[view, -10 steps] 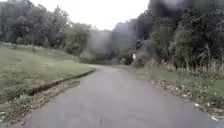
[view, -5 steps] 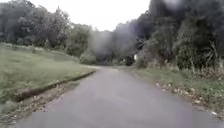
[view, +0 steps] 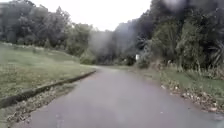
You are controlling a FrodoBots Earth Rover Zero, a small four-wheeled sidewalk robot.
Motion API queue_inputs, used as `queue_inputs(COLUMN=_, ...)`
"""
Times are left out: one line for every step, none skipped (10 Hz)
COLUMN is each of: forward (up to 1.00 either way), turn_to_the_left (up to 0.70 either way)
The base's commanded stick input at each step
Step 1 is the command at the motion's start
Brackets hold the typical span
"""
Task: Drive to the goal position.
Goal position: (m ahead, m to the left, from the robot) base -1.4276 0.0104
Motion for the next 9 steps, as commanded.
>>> queue_inputs(forward=0.70, turn_to_the_left=0.00)
queue_inputs(forward=0.70, turn_to_the_left=0.00)
queue_inputs(forward=0.70, turn_to_the_left=0.00)
queue_inputs(forward=0.70, turn_to_the_left=0.00)
queue_inputs(forward=0.70, turn_to_the_left=0.00)
queue_inputs(forward=0.70, turn_to_the_left=0.00)
queue_inputs(forward=0.70, turn_to_the_left=0.00)
queue_inputs(forward=0.70, turn_to_the_left=0.00)
queue_inputs(forward=0.70, turn_to_the_left=0.00)
